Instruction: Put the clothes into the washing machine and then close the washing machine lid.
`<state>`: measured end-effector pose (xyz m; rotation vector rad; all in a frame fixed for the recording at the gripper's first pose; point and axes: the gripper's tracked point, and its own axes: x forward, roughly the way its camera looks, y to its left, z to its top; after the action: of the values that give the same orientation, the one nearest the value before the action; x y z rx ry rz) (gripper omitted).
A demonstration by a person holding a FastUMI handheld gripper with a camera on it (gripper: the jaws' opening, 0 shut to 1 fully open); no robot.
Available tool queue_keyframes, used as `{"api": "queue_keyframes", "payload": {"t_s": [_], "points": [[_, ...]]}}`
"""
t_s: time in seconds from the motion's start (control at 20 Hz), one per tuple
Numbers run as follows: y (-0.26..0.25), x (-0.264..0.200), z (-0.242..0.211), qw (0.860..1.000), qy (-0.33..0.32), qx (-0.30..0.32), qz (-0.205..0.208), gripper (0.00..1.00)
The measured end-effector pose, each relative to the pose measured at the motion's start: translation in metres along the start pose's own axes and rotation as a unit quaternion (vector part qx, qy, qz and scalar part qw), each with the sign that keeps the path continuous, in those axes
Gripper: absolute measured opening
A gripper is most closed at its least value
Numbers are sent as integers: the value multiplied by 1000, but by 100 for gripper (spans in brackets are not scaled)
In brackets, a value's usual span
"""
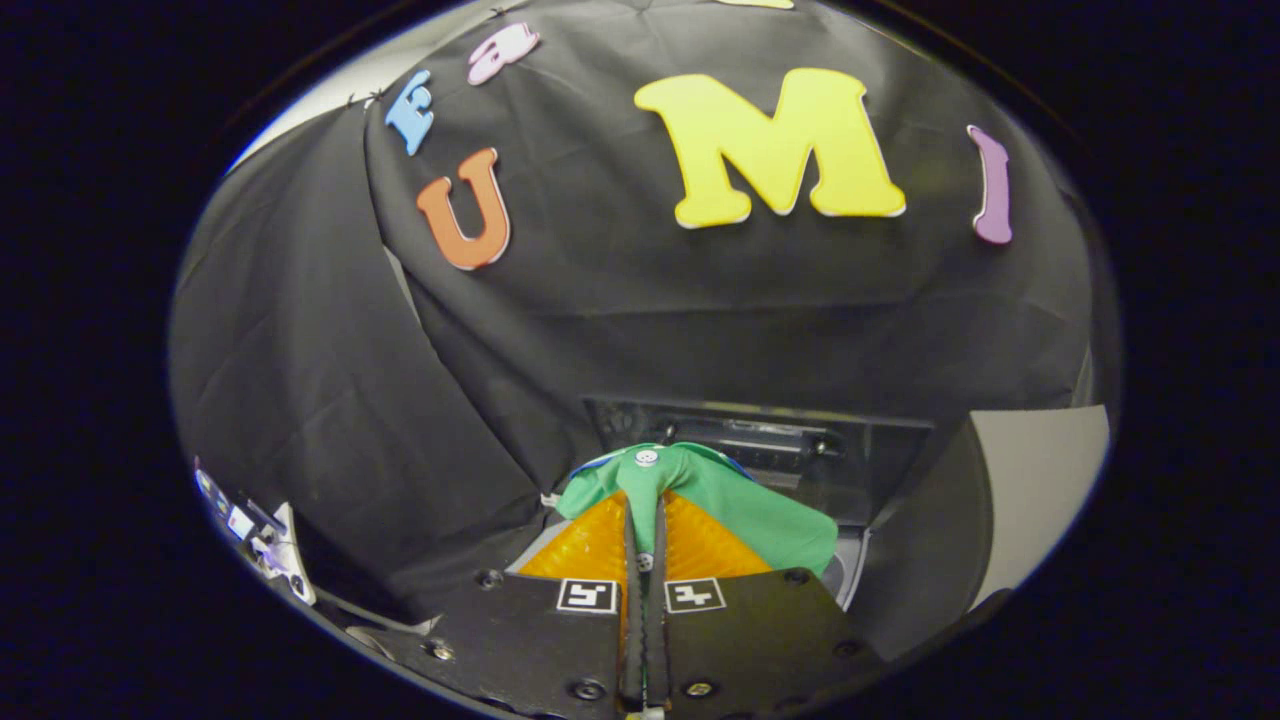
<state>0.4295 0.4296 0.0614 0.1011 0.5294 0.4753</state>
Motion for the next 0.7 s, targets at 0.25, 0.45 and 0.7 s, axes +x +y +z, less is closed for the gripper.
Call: {"api": "queue_keyframes", "payload": {"t_s": [0.25, 0.45, 0.7], "points": [[-11, 51, -44, 998, 54, 0, -14, 5], [-31, 82, -74, 995, 89, 13, -36, 5], [-60, 110, -116, 988, 130, 31, -71, 5]]}}
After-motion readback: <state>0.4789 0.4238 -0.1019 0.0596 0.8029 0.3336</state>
